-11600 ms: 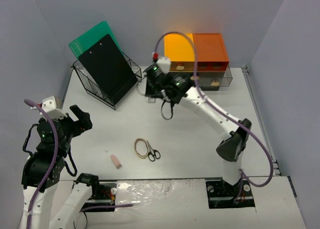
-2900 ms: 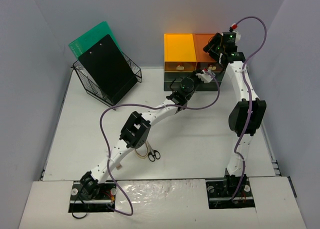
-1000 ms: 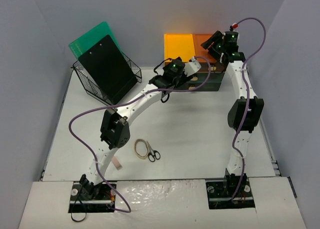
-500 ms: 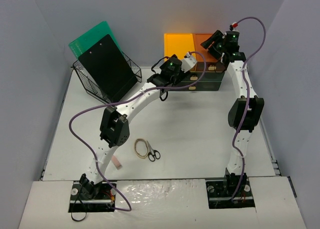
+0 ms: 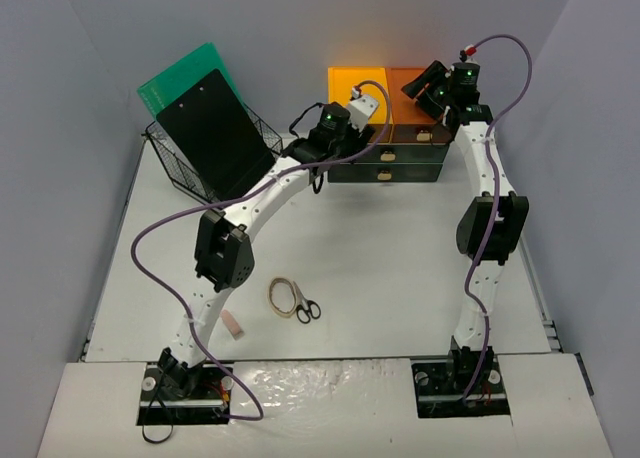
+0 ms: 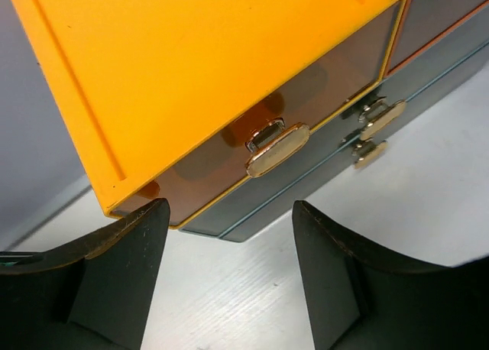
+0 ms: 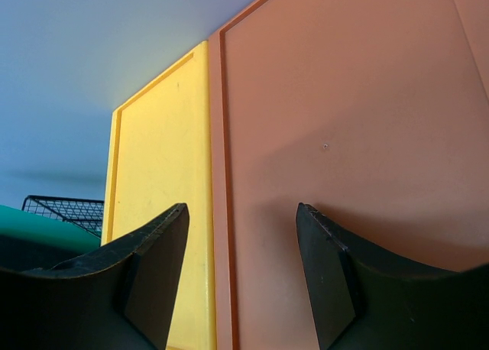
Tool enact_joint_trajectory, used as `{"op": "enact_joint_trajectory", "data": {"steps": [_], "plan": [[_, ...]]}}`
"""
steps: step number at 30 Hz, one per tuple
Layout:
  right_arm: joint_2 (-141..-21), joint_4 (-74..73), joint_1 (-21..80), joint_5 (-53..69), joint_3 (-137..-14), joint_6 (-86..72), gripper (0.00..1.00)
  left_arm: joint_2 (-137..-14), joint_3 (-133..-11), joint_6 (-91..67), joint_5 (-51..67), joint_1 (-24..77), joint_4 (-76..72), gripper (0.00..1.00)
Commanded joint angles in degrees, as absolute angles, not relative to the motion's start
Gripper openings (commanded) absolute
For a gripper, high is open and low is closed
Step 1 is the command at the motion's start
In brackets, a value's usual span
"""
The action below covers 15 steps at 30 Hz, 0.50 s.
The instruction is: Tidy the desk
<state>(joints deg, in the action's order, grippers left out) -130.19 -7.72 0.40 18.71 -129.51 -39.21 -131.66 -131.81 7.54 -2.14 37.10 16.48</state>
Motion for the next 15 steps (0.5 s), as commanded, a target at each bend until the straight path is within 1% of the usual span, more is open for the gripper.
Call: {"op": "enact_joint_trajectory", "data": {"steps": [1,4,6,15], "plan": [[-134.91,-21.45,0.35,18.8,-126.64,-38.5,0.57,-125.51,-137.28,-9.51,11.9,31.49,15.68,0.62],[-135.0,-21.45,0.28,18.82,-126.84,-38.77,0.57,-124.91,-135.18,-19.72,18.39,29.12,12.47,0.62],[-135.0,-21.45,0.3,18.94,-126.96,-38.85,0.57,-124.05,-132.84,-22.5,20.48,28.39,9.22,0.62],[-135.09,-21.43,0.26,19.16,-127.27,-38.52,0.57,-128.1,-137.28,-20.05,20.96,31.79,13.4,0.62]]}}
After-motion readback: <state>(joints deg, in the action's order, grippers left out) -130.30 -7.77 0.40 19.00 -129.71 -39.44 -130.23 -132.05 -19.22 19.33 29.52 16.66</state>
